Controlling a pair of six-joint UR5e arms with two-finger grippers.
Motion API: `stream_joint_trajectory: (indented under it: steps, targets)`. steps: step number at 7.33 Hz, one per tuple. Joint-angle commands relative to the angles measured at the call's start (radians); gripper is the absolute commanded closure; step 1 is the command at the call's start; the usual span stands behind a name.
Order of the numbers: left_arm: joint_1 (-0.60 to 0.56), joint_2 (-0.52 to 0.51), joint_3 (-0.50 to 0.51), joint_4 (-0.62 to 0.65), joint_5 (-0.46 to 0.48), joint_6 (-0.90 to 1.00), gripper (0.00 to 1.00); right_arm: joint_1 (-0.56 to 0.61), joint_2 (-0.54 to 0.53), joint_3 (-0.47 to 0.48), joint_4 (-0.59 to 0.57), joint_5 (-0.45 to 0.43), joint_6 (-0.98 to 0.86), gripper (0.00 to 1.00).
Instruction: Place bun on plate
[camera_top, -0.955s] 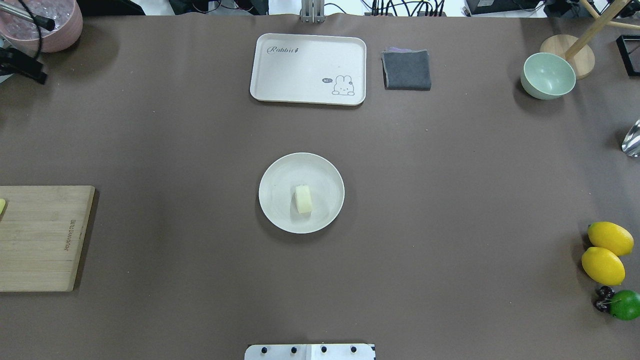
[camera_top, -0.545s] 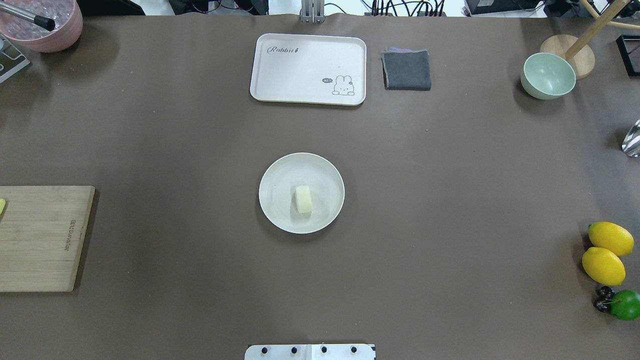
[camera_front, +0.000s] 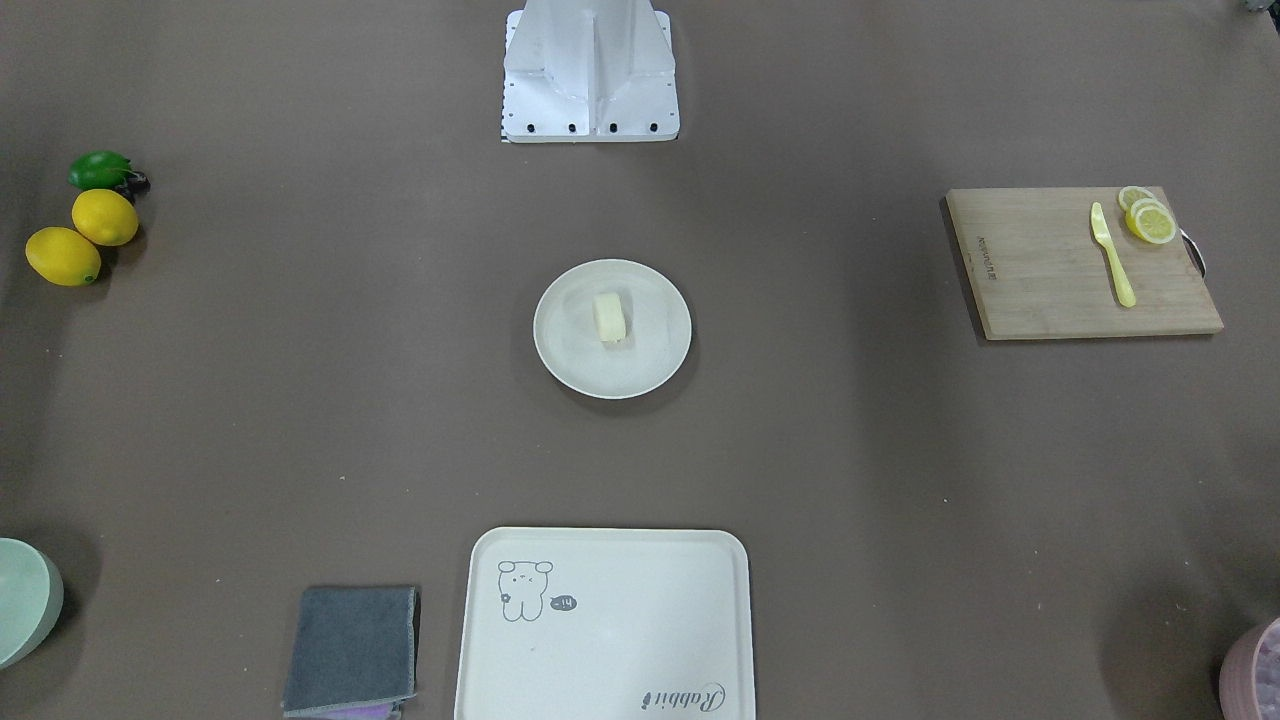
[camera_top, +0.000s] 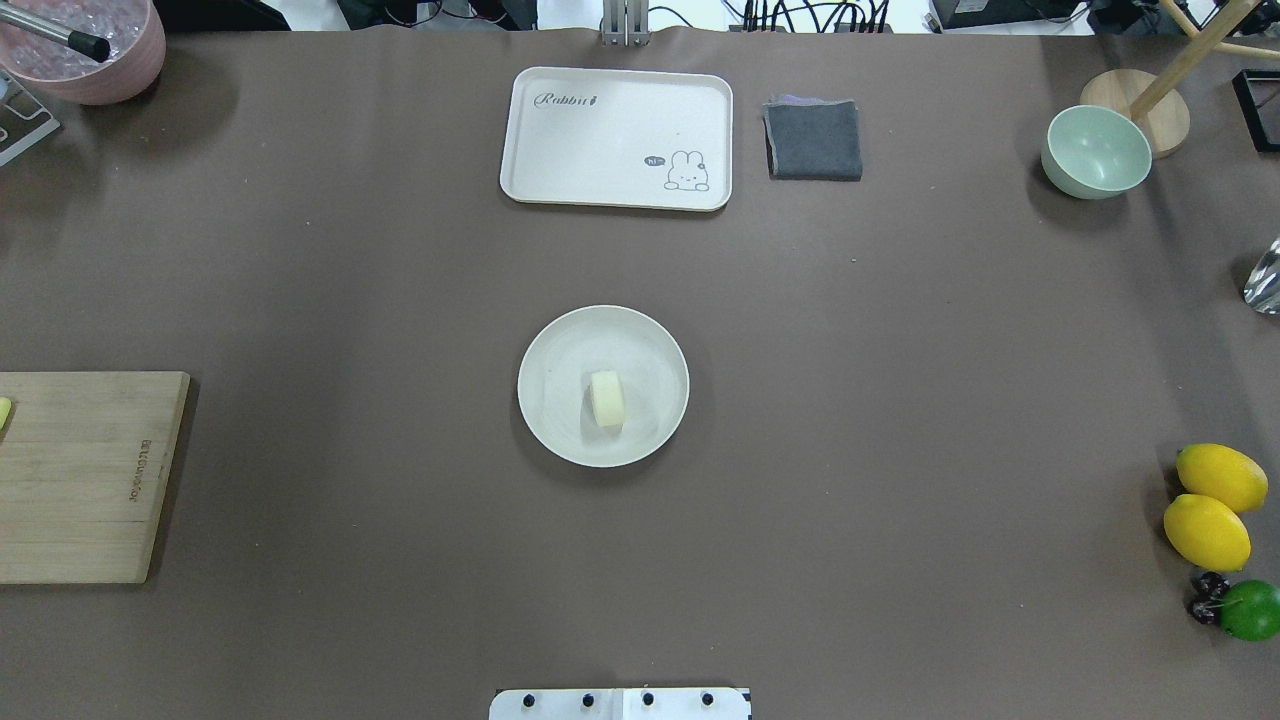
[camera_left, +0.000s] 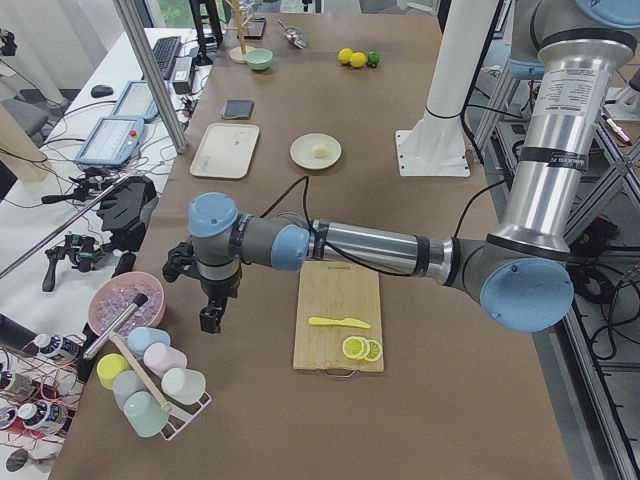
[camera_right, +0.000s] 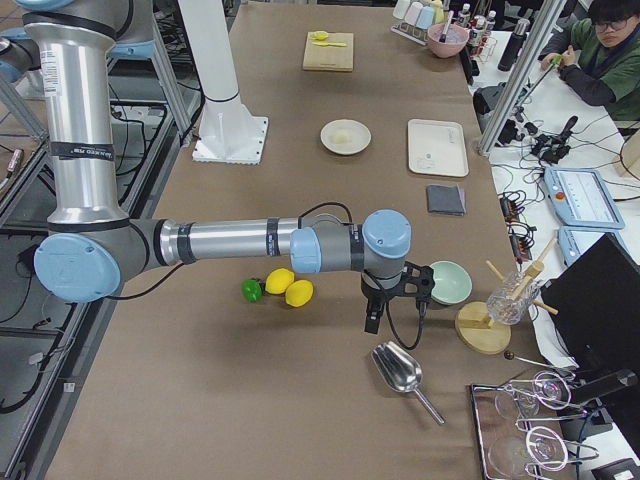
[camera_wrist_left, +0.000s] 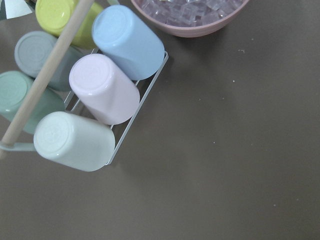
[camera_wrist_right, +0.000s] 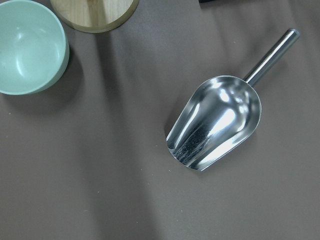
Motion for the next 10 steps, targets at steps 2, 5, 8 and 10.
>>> stream_joint_trajectory:
  steps: [2, 5, 8, 10]
  targets:
    - [-0.020, 0.034, -0.002, -0.001, -0.036, -0.004, 0.02, 0.001, 0.006, 0.006, -0.011, 0.004, -0.002, 0.00]
    - [-0.026, 0.035, -0.002, -0.001, -0.036, -0.006, 0.02, 0.001, 0.006, 0.006, -0.011, 0.004, -0.002, 0.00]
    - [-0.035, 0.035, -0.002, -0.001, -0.035, -0.004, 0.02, 0.001, 0.004, 0.006, -0.010, 0.001, -0.002, 0.00]
    - [-0.035, 0.037, -0.002, -0.001, -0.035, -0.005, 0.02, 0.001, 0.004, 0.006, -0.010, 0.002, -0.002, 0.00]
